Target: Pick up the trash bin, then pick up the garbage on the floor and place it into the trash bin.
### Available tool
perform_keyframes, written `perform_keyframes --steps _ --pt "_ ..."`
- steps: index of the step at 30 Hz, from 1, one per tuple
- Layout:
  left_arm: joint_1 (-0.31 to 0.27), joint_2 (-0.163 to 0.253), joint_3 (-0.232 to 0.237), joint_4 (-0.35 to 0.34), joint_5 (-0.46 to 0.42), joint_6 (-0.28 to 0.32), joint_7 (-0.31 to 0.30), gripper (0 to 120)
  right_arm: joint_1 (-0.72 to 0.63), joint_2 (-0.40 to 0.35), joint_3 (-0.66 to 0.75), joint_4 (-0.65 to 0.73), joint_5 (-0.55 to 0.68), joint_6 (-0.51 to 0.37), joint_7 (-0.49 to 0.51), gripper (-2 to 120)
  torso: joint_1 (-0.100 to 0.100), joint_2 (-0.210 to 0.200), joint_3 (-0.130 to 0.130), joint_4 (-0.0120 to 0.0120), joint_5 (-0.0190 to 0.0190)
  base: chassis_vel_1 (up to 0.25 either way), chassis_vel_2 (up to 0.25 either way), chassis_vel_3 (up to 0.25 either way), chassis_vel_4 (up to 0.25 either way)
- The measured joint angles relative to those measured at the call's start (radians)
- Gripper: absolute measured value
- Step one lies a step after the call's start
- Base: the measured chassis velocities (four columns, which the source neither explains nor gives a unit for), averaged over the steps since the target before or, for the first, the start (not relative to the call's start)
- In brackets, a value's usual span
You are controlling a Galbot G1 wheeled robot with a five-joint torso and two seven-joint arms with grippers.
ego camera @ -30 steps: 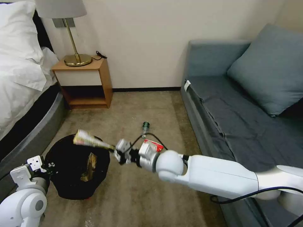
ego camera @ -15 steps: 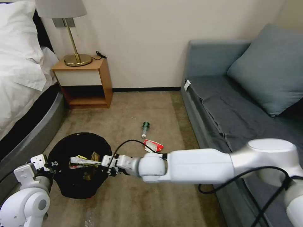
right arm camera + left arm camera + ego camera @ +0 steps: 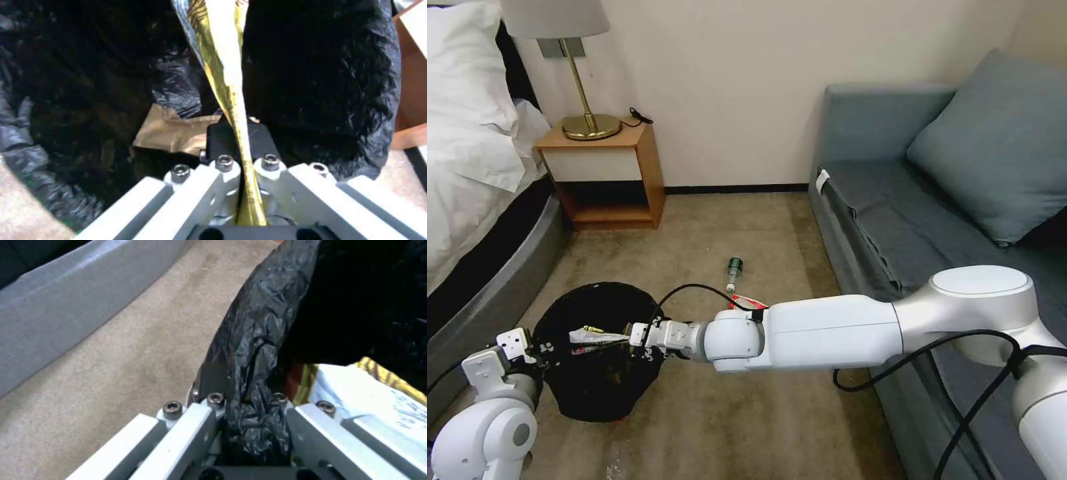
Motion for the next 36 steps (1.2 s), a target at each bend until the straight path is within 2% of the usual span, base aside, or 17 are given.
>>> perform_keyframes --steps 4,5,6,9,11,14,16,18,22,24,25,28,31,33,34,36 --pt "-0.001 -0.002 0.004 0.0 0.0 0.0 0.0 3 0.011 0.008 -0.013 -0.008 -0.014 0.0 0.0 2 0.0 0.0 0.0 0.0 0.0 0.0 0.0 0.0 0.0" --pt "-0.001 -0.006 0.008 0.001 0.002 0.0 0.001 3 0.018 0.02 -0.026 -0.019 -0.03 0.0 0.002 16 0.0 0.0 0.0 0.0 0.0 0.0 0.0 0.0 0.0" --pt "-0.001 -0.006 0.008 0.001 0.002 0.0 0.001 3 0.018 0.02 -0.026 -0.019 -0.03 0.0 0.002 16 0.0 0.0 0.0 0.0 0.0 0.0 0.0 0.0 0.0" --pt "0.0 -0.007 0.008 0.002 0.004 0.0 0.002 3 0.023 0.03 -0.026 -0.034 -0.066 0.012 0.007 33 0.0 0.0 0.0 0.0 0.0 0.0 0.0 0.0 0.0" --pt "0.0 -0.007 0.008 0.002 0.004 0.0 0.002 3 0.023 0.031 -0.025 -0.035 -0.069 0.013 0.008 34 0.0 0.0 0.0 0.0 0.0 0.0 0.0 0.0 0.0" --pt "0.0 -0.006 0.007 0.007 0.005 -0.001 0.003 3 0.027 0.028 0.001 -0.033 -0.107 0.022 0.008 53 0.0 0.0 0.0 0.0 0.0001 0.0 0.0 0.0 0.0" --pt "-0.002 -0.005 0.007 0.008 0.004 0.0 0.003 3 0.034 0.025 0.002 -0.024 -0.109 0.022 0.005 56 0.0 0.0 0.0 0.0 0.0001 0.0 0.0 0.0 0.0" --pt "-0.009 -0.002 0.007 0.014 0.003 -0.001 0.003 3 0.05 0.016 -0.014 0.002 -0.109 0.022 0.002 66 0.0 0.0 0.0 0.0 0.0002 0.0 0.0 0.0 0.0" --pt "-0.014 -0.001 0.008 0.019 0.0 -0.001 0.004 3 0.061 0.011 -0.034 0.022 -0.105 0.02 0.001 74 0.0 0.0 0.0 -0.0001 0.0002 0.0 0.0 0.0 0.0" --pt "-0.017 -0.004 0.011 0.023 -0.003 -0.001 0.004 3 0.067 0.014 -0.047 0.026 -0.1 0.02 0.005 86 0.0 0.0 0.0 -0.0001 0.0001 0.0 0.0 0.0 0.0" --pt "-0.017 -0.004 0.011 0.023 -0.003 -0.001 0.004 3 0.067 0.014 -0.047 0.026 -0.1 0.02 0.005 86 0.0 0.0 0.0 -0.0001 0.0001 0.0 0.0 0.0 0.0" --pt "-0.018 -0.008 0.013 0.025 -0.003 -0.001 0.004 3 0.064 0.019 -0.026 0.022 -0.101 0.028 0.017 98 0.0 0.0 0.0 0.0 0.0001 0.0 0.0 0.0 0.0" --pt "-0.018 -0.007 0.013 0.03 -0.003 -0.001 0.004 3 0.062 0.012 0.019 0.031 -0.106 0.037 0.028 99 0.0 0.0 0.0 0.0001 0.0001 0.0 0.0 0.0 0.0" --pt "-0.019 -0.005 0.008 0.033 -0.007 -0.001 0.004 3 0.037 -0.03 0.133 0.068 -0.106 0.054 0.063 100 0.0 0.0 0.0 0.0001 0.0001 0.0 0.0 0.0 0.0" --pt "-0.019 -0.005 0.008 0.033 -0.007 -0.001 0.004 3 0.037 -0.03 0.133 0.068 -0.106 0.054 0.063 100 0.0 0.0 0.0 0.0001 0.0001 0.0 0.0 0.0 0.0" --pt "-0.019 -0.005 -0.001 0.033 -0.014 -0.003 0.006 3 -0.03 -0.101 0.26 0.119 -0.085 0.093 0.09 100 0.0 0.0 0.0 0.0003 0.0001 0.0 0.0 0.0 0.0"
